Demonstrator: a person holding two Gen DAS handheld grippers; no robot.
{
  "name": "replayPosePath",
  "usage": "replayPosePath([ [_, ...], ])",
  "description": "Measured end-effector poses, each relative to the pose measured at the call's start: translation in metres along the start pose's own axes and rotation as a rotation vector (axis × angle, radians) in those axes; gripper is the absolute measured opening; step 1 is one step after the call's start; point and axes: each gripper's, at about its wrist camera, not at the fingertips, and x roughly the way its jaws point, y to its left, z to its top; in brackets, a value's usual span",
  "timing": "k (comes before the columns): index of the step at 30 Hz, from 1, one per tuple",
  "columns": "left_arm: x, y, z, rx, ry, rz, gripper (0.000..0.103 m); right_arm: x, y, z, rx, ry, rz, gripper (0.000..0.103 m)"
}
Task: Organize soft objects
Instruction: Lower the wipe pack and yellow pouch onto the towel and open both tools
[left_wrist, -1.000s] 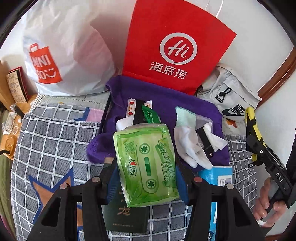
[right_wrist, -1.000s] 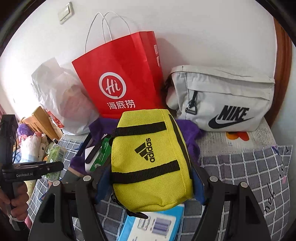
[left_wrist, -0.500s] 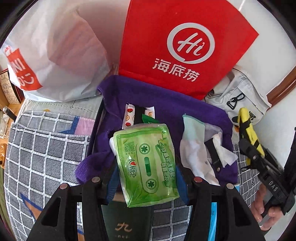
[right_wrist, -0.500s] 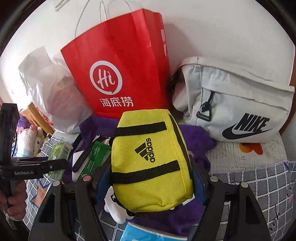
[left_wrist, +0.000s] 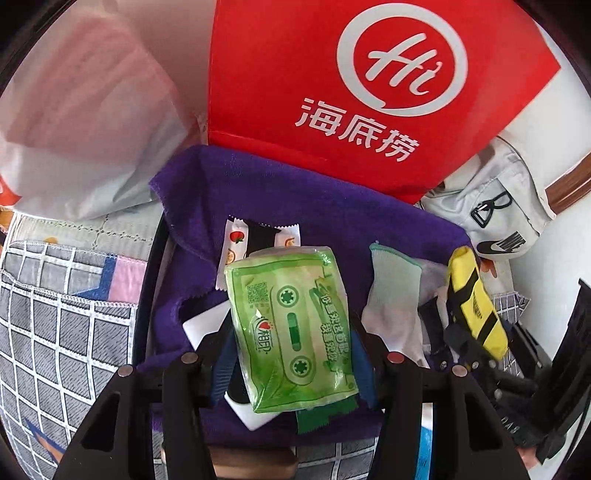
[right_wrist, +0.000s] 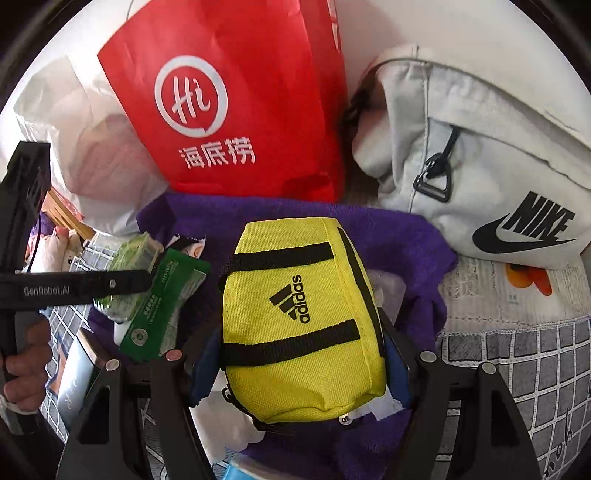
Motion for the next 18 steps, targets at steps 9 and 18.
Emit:
replayPosePath([
  [9, 0.005, 0.002, 0.003, 0.006, -0.026, -0.014, 0.053, 0.015, -0.002, -0.004, 0.003, 0.024, 0.004, 0.074],
  [18, 0.009, -0.007, 0.002, 0.025, -0.020, 0.008, 0.057, 0.024, -0.009, -0.001, 0.048, 0.055, 0.032, 0.074],
])
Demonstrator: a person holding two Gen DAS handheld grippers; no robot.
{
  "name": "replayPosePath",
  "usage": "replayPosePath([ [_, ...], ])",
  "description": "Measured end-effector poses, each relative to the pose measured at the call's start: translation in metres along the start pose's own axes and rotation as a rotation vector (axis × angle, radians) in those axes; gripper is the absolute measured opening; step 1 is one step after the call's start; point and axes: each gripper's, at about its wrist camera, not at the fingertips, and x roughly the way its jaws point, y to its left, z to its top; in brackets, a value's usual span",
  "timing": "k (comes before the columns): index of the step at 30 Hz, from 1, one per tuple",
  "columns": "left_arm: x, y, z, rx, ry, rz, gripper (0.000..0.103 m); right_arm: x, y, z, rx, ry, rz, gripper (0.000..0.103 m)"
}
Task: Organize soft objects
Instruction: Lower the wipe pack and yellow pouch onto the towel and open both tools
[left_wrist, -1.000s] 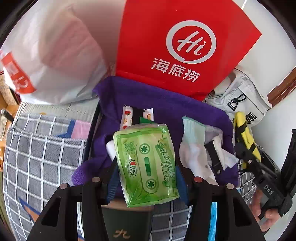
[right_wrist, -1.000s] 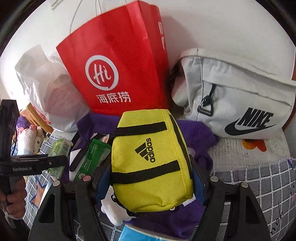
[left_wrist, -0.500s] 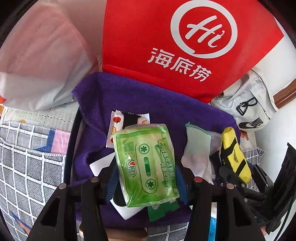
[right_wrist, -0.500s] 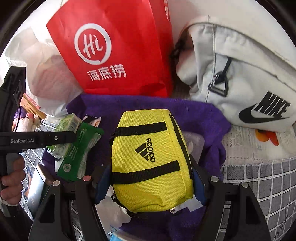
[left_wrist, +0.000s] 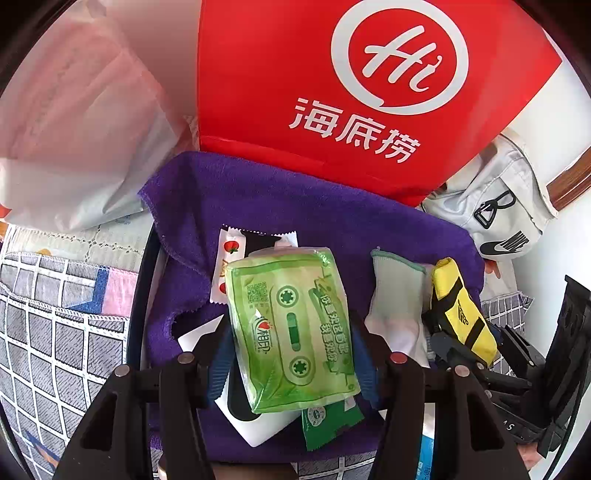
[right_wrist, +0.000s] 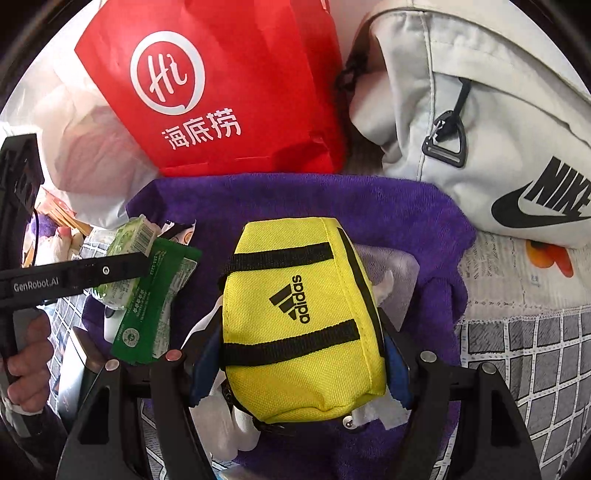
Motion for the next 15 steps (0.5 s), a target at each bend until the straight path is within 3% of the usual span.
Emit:
replayPosePath([
  [6, 0.004, -0.002, 0.001, -0.009, 0.013, -0.010, 0.062, -0.001, 0.006, -0.001, -0.028, 0.010, -0.018, 0.079],
  [10, 0.002, 0.001, 0.000, -0.019, 0.022, -0.016, 0.065, 0.001, 0.011, -0.002, -0.044, 0.006, -0.051, 0.092],
  [15, -0.003, 0.007, -0.003, -0.018, 0.030, -0.013, 0.065, -0.004, 0.008, -0.002, -0.021, -0.006, -0.034, 0.093],
])
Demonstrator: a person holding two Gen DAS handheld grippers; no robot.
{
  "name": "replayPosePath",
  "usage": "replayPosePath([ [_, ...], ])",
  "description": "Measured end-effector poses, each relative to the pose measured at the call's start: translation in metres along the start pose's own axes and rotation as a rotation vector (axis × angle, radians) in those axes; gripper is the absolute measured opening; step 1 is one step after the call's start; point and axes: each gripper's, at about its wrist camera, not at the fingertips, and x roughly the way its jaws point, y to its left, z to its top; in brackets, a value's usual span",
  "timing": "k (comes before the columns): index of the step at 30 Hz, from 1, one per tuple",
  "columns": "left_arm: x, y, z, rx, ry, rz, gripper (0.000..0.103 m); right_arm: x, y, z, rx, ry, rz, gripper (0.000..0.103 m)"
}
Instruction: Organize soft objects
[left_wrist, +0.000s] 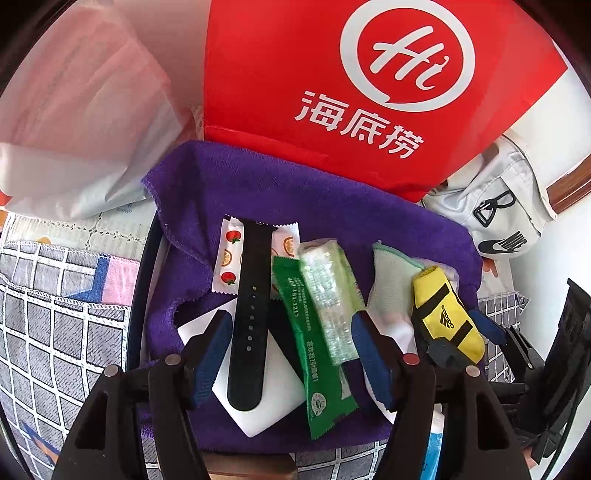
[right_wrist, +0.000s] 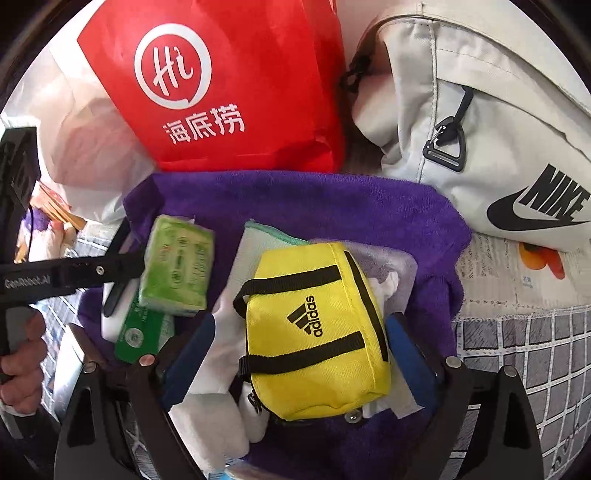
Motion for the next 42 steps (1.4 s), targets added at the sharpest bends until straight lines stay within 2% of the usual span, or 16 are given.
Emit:
replayPosePath([
  [7, -0.024, -0.004, -0.005, 0.013, -0.025, 0.031, 0.065, -0.022, 0.012, -0.001, -0.019, -0.056, -0.029, 0.093],
  [9, -0.037, -0.006, -0.010, 0.022, -0.051, 0.052, 0.065, -0.028, 0.016, -0.001, -0.010, -0.056, -0.022, 0.093],
  [15, -0.074, -0.014, -0.034, 0.058, -0.094, 0.090, 0.065, -0.058, 0.028, -0.017, -0.016, -0.065, -0.083, 0.092],
  [20, -0.108, -0.024, -0.067, 0.098, -0.160, 0.187, 0.065, -0.090, 0.033, -0.041, 0.024, -0.045, -0.116, 0.093],
  [23, -0.126, -0.026, -0.087, 0.096, -0.178, 0.156, 0.066, -0.111, 0.040, -0.061, 0.025, -0.053, -0.125, 0.096],
  [28, -0.157, -0.035, -0.130, 0.109, -0.226, 0.145, 0.072, -0.156, 0.060, -0.101, -0.023, -0.138, -0.177, 0.100],
  [33, -0.181, -0.043, -0.170, 0.104, -0.264, 0.112, 0.073, -0.194, 0.076, -0.137, -0.033, -0.183, -0.194, 0.100],
  [37, -0.200, -0.053, -0.205, 0.132, -0.310, 0.147, 0.073, -0.219, 0.084, -0.167, -0.011, -0.210, -0.203, 0.100],
  [42, -0.227, -0.064, -0.249, 0.159, -0.361, 0.134, 0.073, -0.251, 0.098, -0.200, -0.020, -0.246, -0.232, 0.100],
])
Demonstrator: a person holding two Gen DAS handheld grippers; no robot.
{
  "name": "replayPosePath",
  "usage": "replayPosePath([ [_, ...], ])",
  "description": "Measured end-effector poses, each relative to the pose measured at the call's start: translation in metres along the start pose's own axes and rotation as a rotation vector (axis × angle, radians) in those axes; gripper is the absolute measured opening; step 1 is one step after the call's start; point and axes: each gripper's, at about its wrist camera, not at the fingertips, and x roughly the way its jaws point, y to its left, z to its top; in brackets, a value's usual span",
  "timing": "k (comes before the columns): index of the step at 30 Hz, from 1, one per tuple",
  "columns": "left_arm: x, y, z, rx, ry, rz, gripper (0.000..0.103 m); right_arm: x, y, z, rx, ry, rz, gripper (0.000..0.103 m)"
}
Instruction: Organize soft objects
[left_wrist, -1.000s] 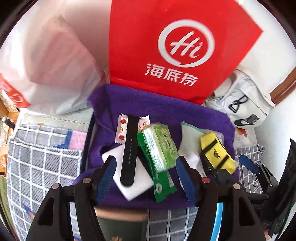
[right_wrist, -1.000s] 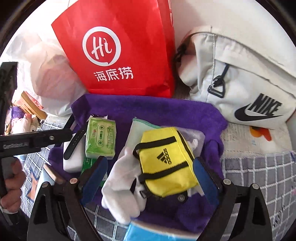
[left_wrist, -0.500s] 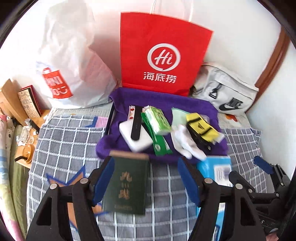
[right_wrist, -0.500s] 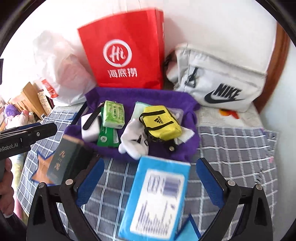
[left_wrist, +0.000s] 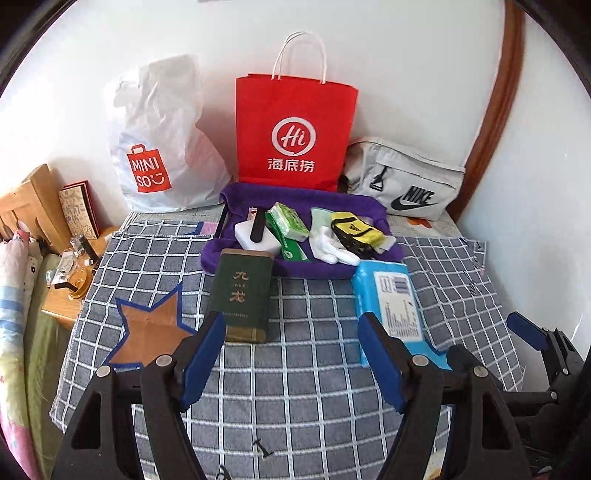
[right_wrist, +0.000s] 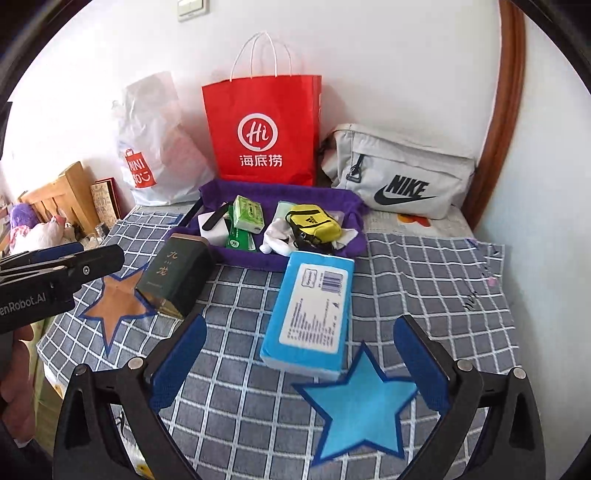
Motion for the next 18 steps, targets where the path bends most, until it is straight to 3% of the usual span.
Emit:
replayPosePath([
  [9, -0.063, -0.009, -0.051, 0.020, -0.089, 0.041, 0.073, -0.067, 0.002, -0.037, 0.033, -0.046, 0.009, 0.100],
  [18, -0.094, 0.000, -0.078, 0.012, -0.129, 0.077, 0.073, -0.101, 0.002, -0.063, 0.052, -0.062, 0.027, 0.100],
])
